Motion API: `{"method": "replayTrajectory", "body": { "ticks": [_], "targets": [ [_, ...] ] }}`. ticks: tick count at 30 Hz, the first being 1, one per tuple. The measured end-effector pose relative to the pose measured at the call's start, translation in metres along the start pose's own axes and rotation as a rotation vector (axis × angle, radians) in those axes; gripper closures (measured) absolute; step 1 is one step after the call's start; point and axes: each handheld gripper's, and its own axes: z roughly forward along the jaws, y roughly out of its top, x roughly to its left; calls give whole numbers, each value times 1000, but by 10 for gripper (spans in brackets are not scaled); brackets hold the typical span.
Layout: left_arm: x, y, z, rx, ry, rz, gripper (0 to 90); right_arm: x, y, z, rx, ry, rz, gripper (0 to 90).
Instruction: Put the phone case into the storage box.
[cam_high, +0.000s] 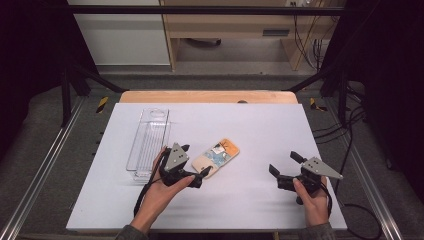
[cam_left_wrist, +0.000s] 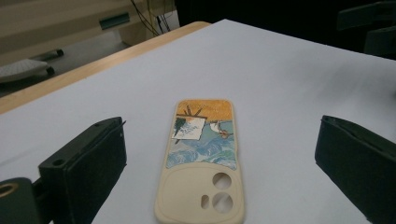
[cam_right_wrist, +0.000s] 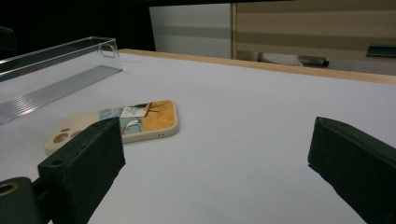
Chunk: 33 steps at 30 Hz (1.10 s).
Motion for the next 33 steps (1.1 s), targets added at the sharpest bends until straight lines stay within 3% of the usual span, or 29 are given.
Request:
{"method": "replayTrajectory", "body": {
  "ticks": [5,14,17,21,25,27,33],
  "targets": [
    [3,-2,16,35,-1,-22,21,1,-1,1,5,11,2,38],
    [3,-9,46,138,-11,4,22,2,-2,2,9,22,5,39],
    [6,-14,55,173,-10,-5,24,2,-2,2,10,25,4,39],
    [12,-21,66,205,-20,-46,27,2,-2,2,10,31,16,39],
    [15,-24,73,243,-23,-51,30,2,-3,3,16,38,10,39],
    [15,-25,76,268,-24,-26,30,2,-3,3,17,41,8,39],
    [14,-28,85,327,-31,-17,33,3,-3,3,20,45,14,38]
  ]
}}
